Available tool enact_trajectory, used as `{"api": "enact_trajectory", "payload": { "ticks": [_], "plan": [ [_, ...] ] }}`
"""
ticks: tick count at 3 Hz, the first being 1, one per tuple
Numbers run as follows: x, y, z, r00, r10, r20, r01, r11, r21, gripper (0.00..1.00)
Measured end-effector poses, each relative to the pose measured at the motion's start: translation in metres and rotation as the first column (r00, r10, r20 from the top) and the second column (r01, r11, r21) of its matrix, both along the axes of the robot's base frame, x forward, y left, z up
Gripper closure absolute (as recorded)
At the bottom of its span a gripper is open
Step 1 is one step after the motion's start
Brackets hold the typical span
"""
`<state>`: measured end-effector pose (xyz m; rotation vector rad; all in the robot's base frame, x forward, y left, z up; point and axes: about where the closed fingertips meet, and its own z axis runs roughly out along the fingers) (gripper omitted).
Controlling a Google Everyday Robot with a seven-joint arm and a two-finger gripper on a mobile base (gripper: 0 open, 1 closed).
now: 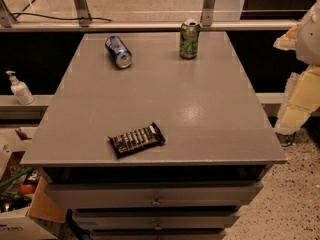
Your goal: Move green can near rxbar chocolate
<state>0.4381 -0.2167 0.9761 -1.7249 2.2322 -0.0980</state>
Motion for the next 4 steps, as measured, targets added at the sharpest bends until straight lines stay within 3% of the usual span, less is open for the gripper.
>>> {"api": "enact_trajectory", "payload": {
  "ticks": [2,3,4],
  "plan": [
    [0.008,0.001,-0.007,0.9997,-0.006,0.025,0.005,1.0,0.02,0.0],
    [0.029,0.003,-0.035,0.998,-0.021,0.059,0.015,0.995,0.099,0.0],
    [0.074,0.008,-0.06,0.9914,-0.056,0.118,0.032,0.98,0.196,0.0]
  ]
}}
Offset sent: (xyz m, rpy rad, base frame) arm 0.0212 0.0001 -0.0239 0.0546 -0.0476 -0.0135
